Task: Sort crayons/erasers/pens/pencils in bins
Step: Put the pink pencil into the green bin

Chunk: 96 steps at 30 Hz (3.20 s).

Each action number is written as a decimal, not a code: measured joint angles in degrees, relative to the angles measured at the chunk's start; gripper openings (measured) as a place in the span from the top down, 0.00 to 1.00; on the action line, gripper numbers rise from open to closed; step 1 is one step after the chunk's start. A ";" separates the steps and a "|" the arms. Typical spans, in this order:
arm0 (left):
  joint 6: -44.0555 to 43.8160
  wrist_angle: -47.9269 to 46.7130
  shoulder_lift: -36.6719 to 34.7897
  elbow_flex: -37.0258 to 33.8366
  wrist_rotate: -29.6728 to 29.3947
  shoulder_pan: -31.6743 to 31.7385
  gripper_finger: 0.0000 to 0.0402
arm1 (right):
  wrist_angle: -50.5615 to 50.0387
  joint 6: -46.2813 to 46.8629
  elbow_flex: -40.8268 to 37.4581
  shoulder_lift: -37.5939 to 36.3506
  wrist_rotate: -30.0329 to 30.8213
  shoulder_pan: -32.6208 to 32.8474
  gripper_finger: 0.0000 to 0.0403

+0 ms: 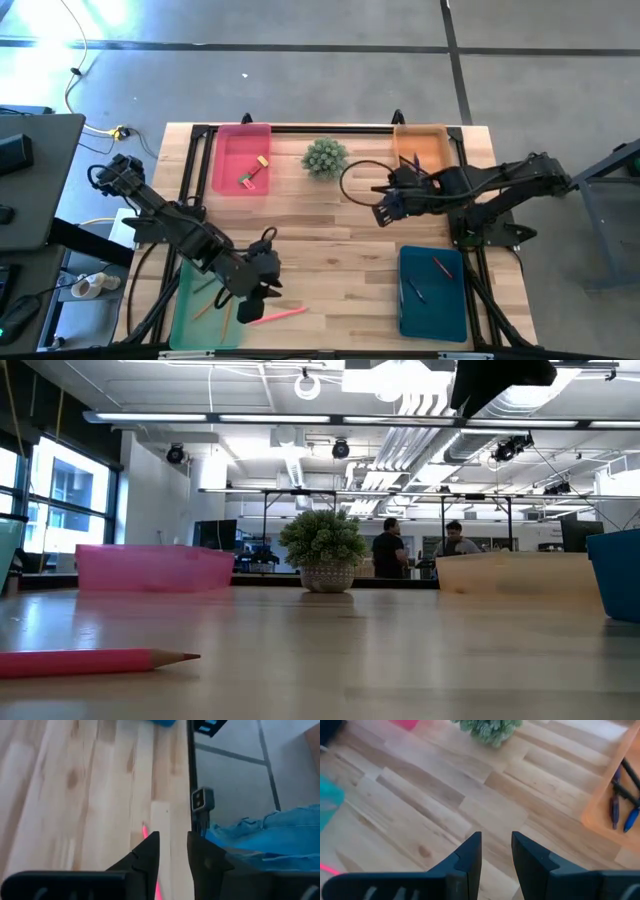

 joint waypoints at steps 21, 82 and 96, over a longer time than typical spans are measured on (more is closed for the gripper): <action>-3.03 -11.51 1.57 5.15 -13.95 2.74 0.82 | -8.58 5.13 -0.02 0.51 2.05 2.04 0.76; -7.26 11.35 34.00 5.02 -2.19 0.34 0.75 | -8.46 4.08 -0.02 0.47 3.10 2.04 0.76; -7.81 11.04 37.92 5.48 -3.89 -0.49 0.76 | -8.36 4.09 -0.02 0.51 3.11 2.04 0.76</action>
